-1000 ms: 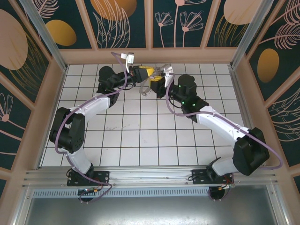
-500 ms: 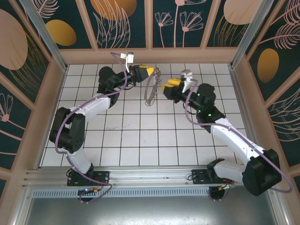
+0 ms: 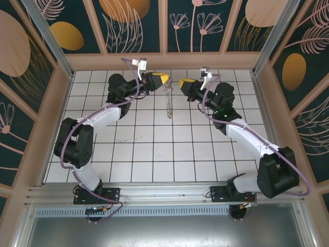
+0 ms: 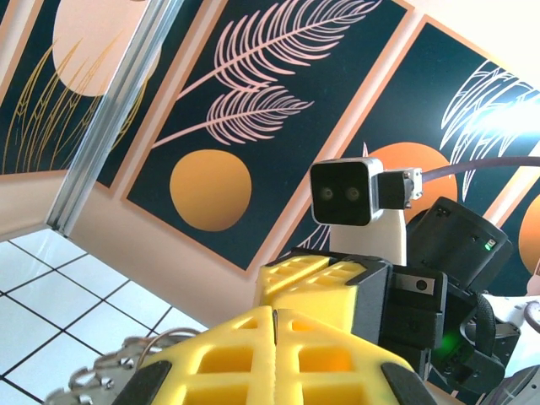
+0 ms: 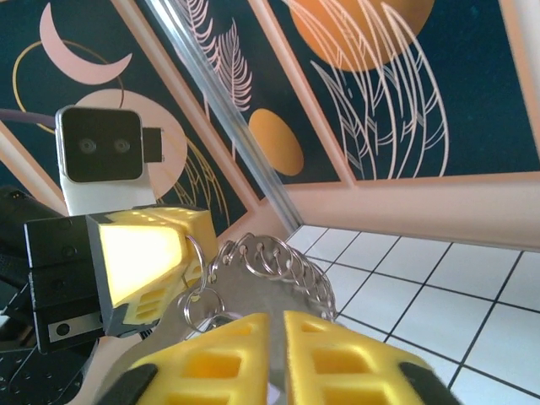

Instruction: Put the keys on the keyring

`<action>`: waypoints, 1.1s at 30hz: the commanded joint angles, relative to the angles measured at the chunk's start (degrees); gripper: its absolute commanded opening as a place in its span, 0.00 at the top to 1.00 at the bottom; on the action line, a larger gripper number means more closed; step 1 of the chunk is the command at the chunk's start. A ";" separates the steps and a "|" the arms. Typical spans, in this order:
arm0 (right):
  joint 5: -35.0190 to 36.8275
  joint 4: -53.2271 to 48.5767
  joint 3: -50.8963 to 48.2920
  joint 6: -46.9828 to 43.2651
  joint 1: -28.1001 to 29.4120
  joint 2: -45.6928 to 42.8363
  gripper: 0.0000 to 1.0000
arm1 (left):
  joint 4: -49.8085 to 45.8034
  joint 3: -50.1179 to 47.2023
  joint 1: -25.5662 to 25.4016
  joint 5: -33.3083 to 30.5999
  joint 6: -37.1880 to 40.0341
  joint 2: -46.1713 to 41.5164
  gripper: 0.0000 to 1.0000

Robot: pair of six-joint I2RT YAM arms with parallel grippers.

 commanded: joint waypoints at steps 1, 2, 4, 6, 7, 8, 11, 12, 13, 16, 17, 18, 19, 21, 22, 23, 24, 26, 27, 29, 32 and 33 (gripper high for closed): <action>-1.75 3.66 3.47 1.24 2.43 1.51 0.90 | 1.93 0.50 -0.22 0.42 1.28 -2.21 1.00; -1.74 3.52 3.84 0.97 3.41 1.99 0.91 | 1.92 0.44 -0.19 0.29 1.32 -2.17 1.00; -1.75 2.71 4.37 0.09 5.11 2.96 0.91 | 1.91 0.53 -0.27 0.20 1.33 -2.22 1.00; -1.32 1.83 4.43 -0.79 6.49 3.50 0.91 | 1.83 0.66 -0.31 0.18 1.33 -2.22 1.00; -1.22 1.52 4.32 -1.10 6.78 3.60 0.91 | 1.75 0.69 -0.31 0.15 1.32 -2.22 1.00; -1.28 1.30 4.01 -1.22 6.79 3.60 0.91 | 1.67 0.64 -0.31 0.15 1.32 -2.22 1.00; -0.13 0.58 2.26 -1.61 6.60 2.41 0.90 | 1.52 0.61 -0.31 0.04 1.40 -2.20 1.00; 0.05 0.67 1.57 -1.70 6.13 1.67 0.90 | 1.48 0.61 -0.31 0.15 1.36 -2.23 1.00; 0.26 0.95 0.47 -1.32 5.33 0.80 0.90 | 1.47 0.61 -0.31 0.11 1.32 -2.22 1.00; -0.16 3.52 -2.87 1.03 2.26 -2.39 0.90 | 1.46 0.61 -0.31 0.26 1.42 -2.18 1.00; -0.37 4.23 -3.79 1.83 1.02 -3.49 0.90 | 1.42 0.62 -0.31 0.26 1.41 -2.22 1.00; -0.47 4.70 -4.27 2.29 0.25 -4.38 0.90 | 1.39 0.61 -0.31 0.27 1.39 -2.17 1.00; -0.43 5.13 -4.85 2.74 -0.56 -5.31 0.90 | 1.37 0.61 -0.31 0.26 1.42 -2.20 1.00; -0.51 5.73 -5.38 3.51 -1.52 -6.57 0.87 | 1.38 0.62 -0.31 0.37 1.41 -2.22 1.00; -0.66 6.17 -5.32 3.96 -1.82 -6.92 0.83 | 1.40 0.61 -0.31 0.33 1.34 -2.22 1.00; -0.98 6.53 -5.01 4.49 -1.99 -6.98 0.76 | 1.47 0.61 -0.31 0.38 1.31 -2.23 1.00; -1.17 6.99 -4.64 5.06 -2.03 -6.88 0.70 | 1.47 0.61 -0.38 0.40 1.22 -2.22 1.00; -2.01 9.12 -4.02 7.17 -2.16 -6.12 0.62 | 1.79 0.68 -0.40 0.42 0.90 -2.21 1.00; -2.69 10.67 -3.74 8.63 -2.16 -5.41 0.59 | 2.00 0.55 -0.40 0.39 0.64 -2.20 1.00; -3.94 14.64 -3.24 12.33 -2.16 -3.65 0.58 | 2.66 0.44 -0.46 0.17 -0.05 -2.22 1.00; -5.32 22.10 -2.84 19.09 -2.02 -0.50 0.57 | 3.94 0.00 -0.49 -0.54 -1.31 -2.21 1.00; -5.48 24.51 -2.83 21.12 -1.99 0.50 0.57 | 4.40 -0.08 -0.49 -0.80 -1.87 -2.22 1.00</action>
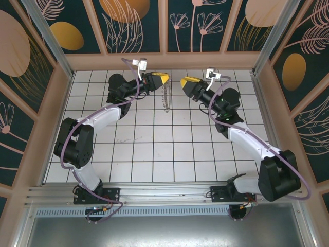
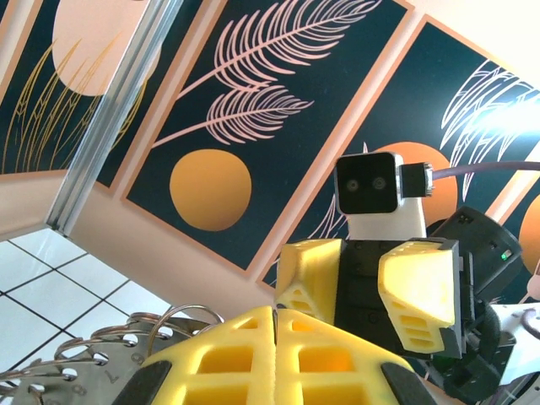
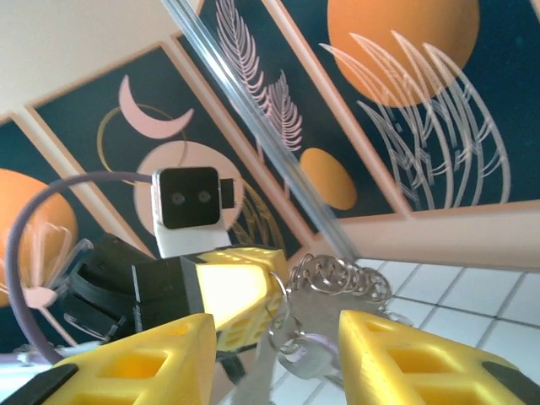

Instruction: Put the keys on the keyring

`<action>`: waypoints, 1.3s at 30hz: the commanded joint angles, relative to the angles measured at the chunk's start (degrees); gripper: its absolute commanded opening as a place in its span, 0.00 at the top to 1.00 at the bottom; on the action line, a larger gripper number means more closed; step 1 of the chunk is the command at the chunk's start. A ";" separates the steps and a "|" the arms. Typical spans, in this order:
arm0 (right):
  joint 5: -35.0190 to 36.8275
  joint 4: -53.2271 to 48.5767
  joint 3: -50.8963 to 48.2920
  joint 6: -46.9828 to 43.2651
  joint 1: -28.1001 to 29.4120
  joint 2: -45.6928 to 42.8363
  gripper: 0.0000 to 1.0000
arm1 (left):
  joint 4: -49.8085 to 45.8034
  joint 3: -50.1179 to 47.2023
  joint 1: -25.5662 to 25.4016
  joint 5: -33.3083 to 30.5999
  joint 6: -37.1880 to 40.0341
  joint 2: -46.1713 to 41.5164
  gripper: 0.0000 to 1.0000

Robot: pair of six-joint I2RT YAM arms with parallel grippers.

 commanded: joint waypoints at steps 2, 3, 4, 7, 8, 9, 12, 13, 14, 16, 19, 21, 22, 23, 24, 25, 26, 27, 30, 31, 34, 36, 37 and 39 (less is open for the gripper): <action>-2.52 14.52 1.85 11.10 0.07 3.91 0.56 | 5.07 -0.24 -0.46 -1.21 -2.55 -2.14 1.00; -2.57 16.15 1.96 12.33 0.21 4.73 0.56 | 5.62 -0.38 -0.42 -1.51 -3.18 -2.22 1.00; -2.53 17.52 2.00 13.41 0.35 5.48 0.56 | 5.98 -0.48 -0.55 -1.62 -3.65 -2.22 1.00; -2.27 19.52 2.53 14.88 1.06 7.07 0.56 | 6.00 -0.64 -0.75 -2.22 -3.90 -2.22 1.00; -2.11 19.50 2.87 14.90 1.37 7.32 0.56 | 6.00 -0.70 -0.82 -2.32 -3.95 -2.20 1.00; -2.09 19.50 3.08 14.68 1.77 7.60 0.53 | 6.00 -0.75 -0.89 -2.43 -3.98 -2.18 1.00; -1.83 18.89 3.77 13.93 2.99 8.24 0.44 | 6.19 -0.75 -0.99 -2.62 -4.16 -2.18 1.00; -1.70 18.48 3.97 13.63 3.28 8.44 0.44 | 6.17 -0.75 -1.03 -2.64 -4.15 -2.21 1.00; -1.65 18.36 4.07 13.42 3.51 8.56 0.44 | 6.17 -0.74 -1.08 -2.67 -4.20 -2.21 1.00; -1.48 18.35 4.16 13.42 3.79 8.87 0.45 | 6.17 -0.65 -1.08 -2.73 -4.15 -2.20 1.00; -1.39 18.48 4.15 13.42 3.91 9.25 0.48 | 6.19 -0.66 -1.08 -2.71 -4.17 -2.22 1.00; -1.32 18.54 3.92 13.44 3.95 9.30 0.48 | 6.17 -0.66 -1.13 -2.76 -4.15 -2.22 1.00; -1.30 18.54 3.84 13.32 4.01 9.40 0.48 | 6.17 -0.66 -1.17 -2.72 -4.12 -2.20 1.00; -1.22 18.55 3.73 13.33 4.02 9.41 0.48 | 6.17 -0.62 -1.13 -2.72 -4.13 -2.22 1.00; -1.17 18.55 3.66 13.31 4.00 9.51 0.48 | 6.20 -0.66 -1.17 -2.82 -4.13 -2.22 1.00; -1.04 18.44 3.72 13.23 4.03 9.67 0.48 | 6.24 -0.66 -1.17 -2.74 -4.12 -2.21 1.00; -1.11 18.50 3.68 13.28 4.02 9.80 0.48 | 6.26 -0.66 -1.11 -2.70 -4.13 -2.18 1.00; -1.17 18.63 3.80 13.35 4.01 10.09 0.49 | 6.26 -0.66 -1.25 -2.66 -4.13 -2.22 1.00; -1.54 18.91 4.16 13.61 4.22 10.91 0.52 | 6.22 -0.66 -1.26 -2.66 -4.12 -2.20 1.00; -1.71 18.96 4.32 13.63 4.36 11.18 0.54 | 6.18 -0.64 -1.20 -2.67 -4.08 -2.22 1.00; -2.13 19.10 4.74 13.59 4.71 11.72 0.60 | 6.17 -0.66 -1.26 -2.62 -4.03 -2.22 1.00; -2.27 19.15 4.95 13.53 4.81 11.92 0.64 | 6.18 -0.66 -1.26 -2.70 -3.97 -2.22 1.00; -2.43 19.14 5.06 13.49 4.87 12.01 0.67 | 6.17 -0.67 -1.26 -2.75 -3.97 -2.21 1.00; -2.53 19.13 5.24 13.49 4.92 12.13 0.71 | 6.22 -0.60 -1.26 -2.76 -3.95 -2.20 1.00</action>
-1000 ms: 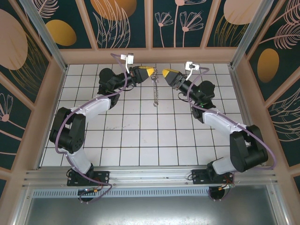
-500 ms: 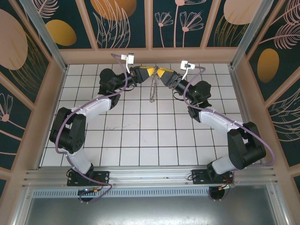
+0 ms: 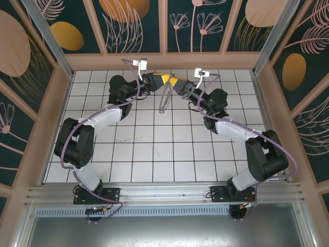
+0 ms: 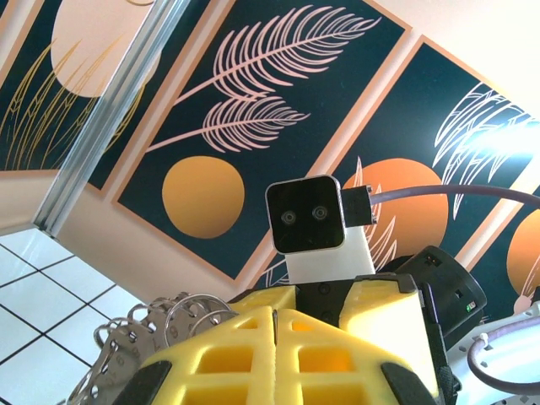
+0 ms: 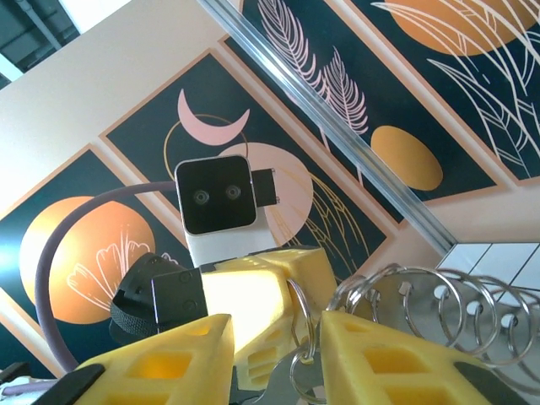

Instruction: Put the keys on the keyring

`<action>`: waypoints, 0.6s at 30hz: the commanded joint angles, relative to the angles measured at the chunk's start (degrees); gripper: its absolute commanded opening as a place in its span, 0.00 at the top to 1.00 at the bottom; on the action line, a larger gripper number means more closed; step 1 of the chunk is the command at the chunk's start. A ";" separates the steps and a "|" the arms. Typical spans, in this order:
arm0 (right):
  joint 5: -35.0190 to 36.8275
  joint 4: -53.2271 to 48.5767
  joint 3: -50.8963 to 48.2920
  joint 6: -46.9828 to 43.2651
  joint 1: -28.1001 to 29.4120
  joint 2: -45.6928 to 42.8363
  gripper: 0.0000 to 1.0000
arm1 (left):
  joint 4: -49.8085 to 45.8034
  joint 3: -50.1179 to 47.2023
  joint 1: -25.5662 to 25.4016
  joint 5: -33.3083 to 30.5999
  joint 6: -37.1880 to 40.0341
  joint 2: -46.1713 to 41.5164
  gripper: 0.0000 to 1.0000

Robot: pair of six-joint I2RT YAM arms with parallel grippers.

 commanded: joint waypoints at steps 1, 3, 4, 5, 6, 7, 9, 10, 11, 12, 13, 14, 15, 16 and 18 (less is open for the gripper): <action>-1.04 3.39 2.69 0.17 0.44 0.25 0.73 | 4.36 0.06 -0.40 -0.71 -0.52 -2.18 1.00; -1.05 3.26 2.80 0.09 0.49 0.34 0.78 | 4.36 0.07 -0.40 -0.60 -0.63 -2.16 1.00; -1.04 3.05 3.00 0.03 0.47 0.34 0.80 | 4.36 0.10 -0.40 -0.68 -0.62 -2.20 1.00; -1.04 2.95 3.06 -0.10 0.45 0.28 0.81 | 4.36 0.13 -0.40 -0.60 -0.60 -2.14 1.00; -1.05 2.74 3.27 -0.19 0.44 0.36 0.84 | 4.44 0.06 -0.40 -0.59 -0.61 -2.25 1.00; -1.11 2.61 3.41 -0.26 0.41 0.54 0.86 | 4.45 0.08 -0.49 -0.62 -0.64 -2.20 1.00; -1.22 2.35 3.76 -0.45 0.36 0.77 0.87 | 4.51 0.06 -0.51 -0.45 -0.62 -2.20 1.00; -1.28 2.09 3.96 -0.59 0.35 0.82 0.87 | 4.46 0.06 -0.58 -0.32 -0.60 -2.18 1.00; -1.37 1.98 4.15 -0.55 0.29 0.92 0.87 | 4.45 0.02 -0.58 -0.22 -0.59 -2.18 1.00; -1.39 1.94 4.29 -0.68 0.27 0.95 0.87 | 4.45 0.02 -0.66 -0.22 -0.57 -2.19 1.00; -1.46 1.89 4.51 -0.70 0.27 1.05 0.86 | 4.45 -0.09 -0.71 -0.14 -0.58 -2.16 1.00; -1.55 1.87 4.66 -0.76 0.29 1.14 0.84 | 4.45 -0.12 -0.76 -0.16 -0.54 -2.20 1.00; -1.57 1.61 4.84 -0.81 0.26 1.25 0.81 | 4.54 -0.09 -0.76 -0.17 -0.51 -2.19 1.00; -1.57 1.50 4.91 -0.89 0.32 1.39 0.81 | 4.58 -0.16 -0.76 -0.14 -0.51 -2.19 1.00; -1.66 1.38 4.96 -0.98 0.24 1.48 0.85 | 4.54 -0.29 -0.84 -0.24 -0.44 -2.21 1.00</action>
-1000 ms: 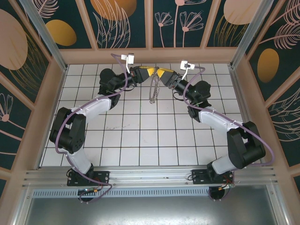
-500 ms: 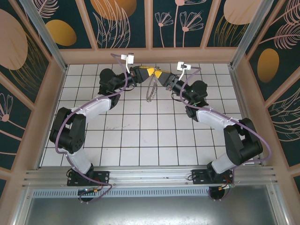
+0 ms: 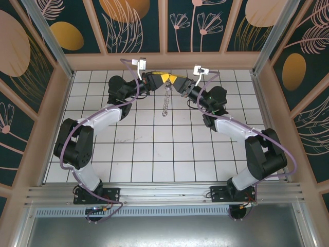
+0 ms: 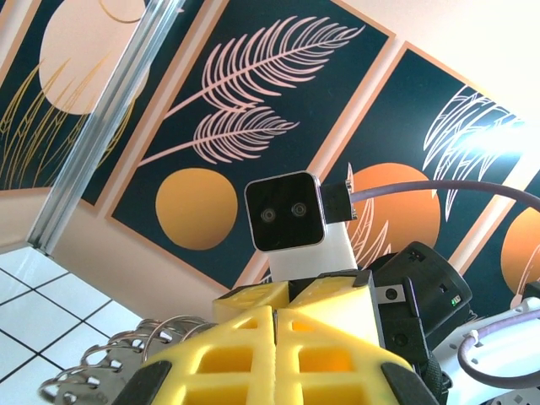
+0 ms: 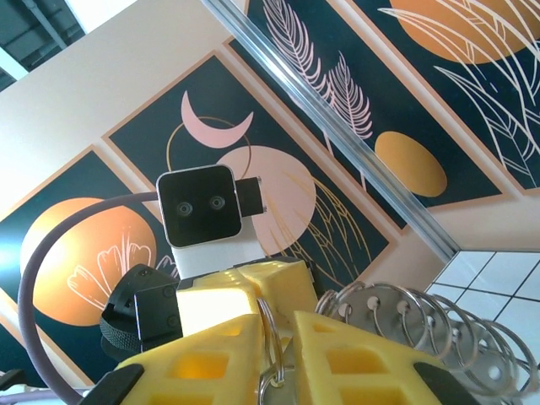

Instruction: Put the keys on the keyring

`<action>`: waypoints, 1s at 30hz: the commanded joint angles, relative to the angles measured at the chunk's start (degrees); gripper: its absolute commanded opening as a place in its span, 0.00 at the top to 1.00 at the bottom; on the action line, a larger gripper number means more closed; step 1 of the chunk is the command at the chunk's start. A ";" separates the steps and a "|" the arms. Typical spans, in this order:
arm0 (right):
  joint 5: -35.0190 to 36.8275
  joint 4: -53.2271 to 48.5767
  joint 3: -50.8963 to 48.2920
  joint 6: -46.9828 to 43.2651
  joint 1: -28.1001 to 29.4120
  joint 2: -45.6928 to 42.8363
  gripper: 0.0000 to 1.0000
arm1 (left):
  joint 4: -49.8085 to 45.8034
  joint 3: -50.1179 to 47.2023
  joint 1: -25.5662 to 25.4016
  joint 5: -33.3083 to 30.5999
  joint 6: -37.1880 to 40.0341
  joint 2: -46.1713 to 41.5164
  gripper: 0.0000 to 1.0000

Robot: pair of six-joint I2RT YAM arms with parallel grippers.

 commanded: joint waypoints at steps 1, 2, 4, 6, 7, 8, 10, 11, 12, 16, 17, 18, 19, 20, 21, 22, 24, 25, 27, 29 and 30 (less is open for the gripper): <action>-1.37 2.34 2.22 -0.55 0.09 0.41 0.87 | 2.65 -0.29 -0.58 0.06 -0.41 -1.63 1.00; -1.45 2.39 2.21 -0.53 0.07 0.41 0.91 | 2.65 -0.36 -0.58 0.07 -0.41 -1.67 1.00; -1.59 2.26 2.05 -0.58 -0.13 0.21 1.00 | 2.55 -0.24 -0.58 0.11 -0.48 -1.68 1.00; -1.77 1.88 2.03 -0.89 -0.54 0.11 1.00 | 2.54 -0.24 -0.58 0.20 -0.51 -1.68 1.00; -2.02 1.52 2.12 -1.15 -0.78 -0.03 1.00 | 2.50 -0.14 -0.58 0.18 -0.60 -1.68 1.00; -2.30 0.77 2.26 -1.63 -1.06 -0.28 1.00 | 2.38 -0.07 -0.58 0.12 -0.58 -1.66 1.00; -3.26 -2.80 3.02 -3.82 -2.09 -1.11 1.00 | 0.31 0.45 -0.51 0.00 0.59 -1.63 0.95; -4.05 -5.59 3.73 -5.40 -2.62 -1.50 1.00 | -1.51 0.94 -0.43 -0.23 1.82 -1.68 0.90; -5.21 -9.36 4.98 -7.51 -3.47 -1.84 1.00 | -3.87 1.46 -0.33 -0.43 3.39 -3.31 0.85; -10.14 -25.37 10.62 -17.76 -6.61 -2.42 1.00 | -12.53 3.63 0.75 -1.07 9.94 -5.16 0.73; -11.79 -29.62 12.42 -20.65 -7.52 -2.19 1.00 | -14.58 4.27 1.10 -1.06 11.26 -5.49 0.71; -13.24 -33.40 14.18 -23.26 -8.29 -2.02 1.00 | -16.31 4.80 1.49 -0.99 12.43 -5.71 0.70; -14.61 -36.93 15.76 -25.70 -9.00 -1.72 1.00 | -17.61 5.18 1.82 -0.70 13.26 -5.87 0.69; -15.91 -40.79 17.72 -28.20 -9.84 -1.19 1.00 | -18.75 5.58 2.17 -0.55 14.56 -6.03 0.68; -17.36 -44.32 19.65 -30.73 -10.51 -0.57 1.00 | -20.56 6.05 2.47 -0.34 15.73 -6.15 0.68; -18.54 -47.56 21.33 -32.95 -11.09 0.08 1.00 | -21.99 6.44 2.79 -0.21 16.67 -6.12 0.67; -20.47 -54.99 25.63 -38.59 -11.85 1.61 1.00 | -24.92 7.75 3.15 0.88 18.73 -5.75 0.66; -20.97 -58.22 27.33 -41.13 -12.04 2.26 1.00 | -26.17 8.47 3.27 1.54 19.43 -5.44 0.66; -22.37 -65.74 31.86 -46.92 -12.01 3.91 1.00 | -28.90 10.28 3.37 3.51 20.81 -4.49 0.65; -23.54 -71.48 35.54 -51.17 -12.01 5.39 1.00 | -31.07 11.85 3.37 5.63 21.86 -3.58 0.65; -24.05 -74.04 37.14 -53.05 -12.07 6.13 1.00 | -32.26 12.70 3.36 6.66 22.49 -3.15 0.64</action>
